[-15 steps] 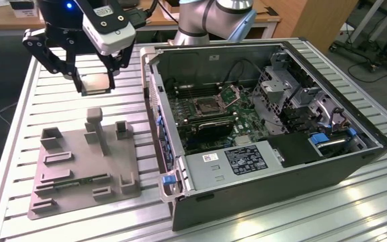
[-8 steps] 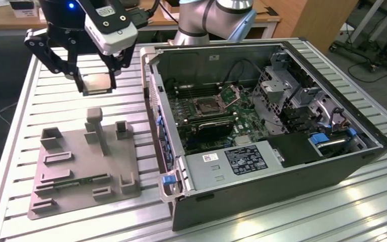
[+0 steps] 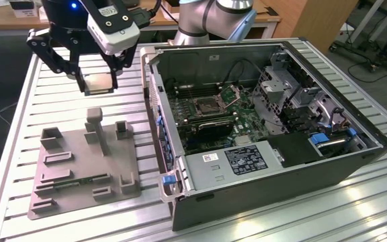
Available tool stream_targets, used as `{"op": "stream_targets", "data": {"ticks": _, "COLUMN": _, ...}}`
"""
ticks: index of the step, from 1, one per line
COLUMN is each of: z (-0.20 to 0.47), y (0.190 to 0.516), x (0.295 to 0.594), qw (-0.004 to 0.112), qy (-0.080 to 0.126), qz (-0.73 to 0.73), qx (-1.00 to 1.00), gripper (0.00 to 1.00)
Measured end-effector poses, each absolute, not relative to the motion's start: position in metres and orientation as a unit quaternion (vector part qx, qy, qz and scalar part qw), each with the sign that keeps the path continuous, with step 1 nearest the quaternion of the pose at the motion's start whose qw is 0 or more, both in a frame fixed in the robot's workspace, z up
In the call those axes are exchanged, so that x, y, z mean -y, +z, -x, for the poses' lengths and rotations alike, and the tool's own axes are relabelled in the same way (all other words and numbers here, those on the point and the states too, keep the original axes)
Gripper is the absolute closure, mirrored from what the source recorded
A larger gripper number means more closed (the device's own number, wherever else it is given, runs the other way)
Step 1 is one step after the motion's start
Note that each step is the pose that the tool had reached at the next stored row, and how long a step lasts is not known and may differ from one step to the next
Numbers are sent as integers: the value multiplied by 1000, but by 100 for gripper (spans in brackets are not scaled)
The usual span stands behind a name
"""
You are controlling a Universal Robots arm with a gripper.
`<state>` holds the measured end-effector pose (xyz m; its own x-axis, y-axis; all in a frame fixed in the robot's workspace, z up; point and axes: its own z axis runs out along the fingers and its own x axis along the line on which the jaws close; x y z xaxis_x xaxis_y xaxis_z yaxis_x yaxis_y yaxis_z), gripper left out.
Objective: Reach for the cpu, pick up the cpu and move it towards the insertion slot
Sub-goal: 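Pick up the cpu and move it towards the insertion slot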
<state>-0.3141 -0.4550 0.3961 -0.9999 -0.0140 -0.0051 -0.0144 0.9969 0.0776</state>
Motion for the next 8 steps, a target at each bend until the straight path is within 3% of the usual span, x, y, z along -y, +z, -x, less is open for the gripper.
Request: {"op": "stream_targets", "data": {"ticks": 8, "z": 312, "y": 396, "x": 455, "qw": 2, "qy": 39, "qz": 7, "qx": -999, "gripper": 45}}
